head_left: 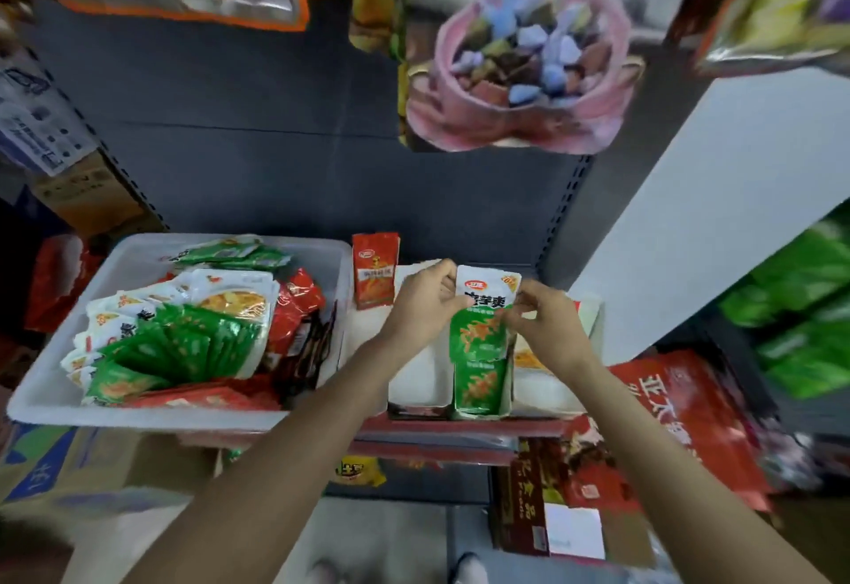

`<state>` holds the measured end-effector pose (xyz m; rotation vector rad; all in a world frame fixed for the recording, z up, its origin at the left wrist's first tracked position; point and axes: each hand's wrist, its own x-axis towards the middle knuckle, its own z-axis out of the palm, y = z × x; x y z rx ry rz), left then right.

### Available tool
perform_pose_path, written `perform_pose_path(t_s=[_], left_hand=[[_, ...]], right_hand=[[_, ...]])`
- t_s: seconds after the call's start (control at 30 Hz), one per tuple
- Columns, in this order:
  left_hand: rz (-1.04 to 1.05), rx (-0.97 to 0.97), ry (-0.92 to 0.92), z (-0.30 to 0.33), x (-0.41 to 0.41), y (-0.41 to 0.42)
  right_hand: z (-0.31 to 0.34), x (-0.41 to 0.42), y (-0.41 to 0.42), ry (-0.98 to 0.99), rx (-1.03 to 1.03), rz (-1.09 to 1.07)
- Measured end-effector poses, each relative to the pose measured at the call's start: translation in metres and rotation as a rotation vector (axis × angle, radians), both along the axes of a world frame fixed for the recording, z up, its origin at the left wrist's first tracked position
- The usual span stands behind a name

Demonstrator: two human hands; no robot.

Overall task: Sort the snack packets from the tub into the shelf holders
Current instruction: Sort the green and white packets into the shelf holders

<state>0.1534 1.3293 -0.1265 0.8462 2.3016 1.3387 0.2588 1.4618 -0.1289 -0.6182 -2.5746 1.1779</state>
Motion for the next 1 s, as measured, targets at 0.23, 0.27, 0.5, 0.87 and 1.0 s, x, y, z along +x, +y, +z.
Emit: perform_pose_path(t_s=[0.23, 0.27, 0.5, 0.87, 1.0], left_hand=[[0.024, -0.146, 0.097, -0.015, 0.018, 0.011], [0.029, -0.167, 0.129, -0.018, 0.019, 0.011], [-0.011, -0.223, 0.285, -0.029, 0.029, 0.008], [0.220, -0.174, 0.432, 0.008, -0.025, -0.081], [0.395, -0.260, 0.422, 0.018, -0.083, -0.149]], right_hand=[[-0.005, 0.009, 0.008, 0.008, 0.069, -0.003], [-0.006, 0.008, 0.008, -0.014, 0.113, 0.021], [-0.017, 0.004, 0.006, -0.189, 0.387, 0.135], [0.010, -0.063, -0.066, -0.018, 0.243, 0.208], [0.017, -0.113, -0.123, 0.001, 0.203, 0.276]])
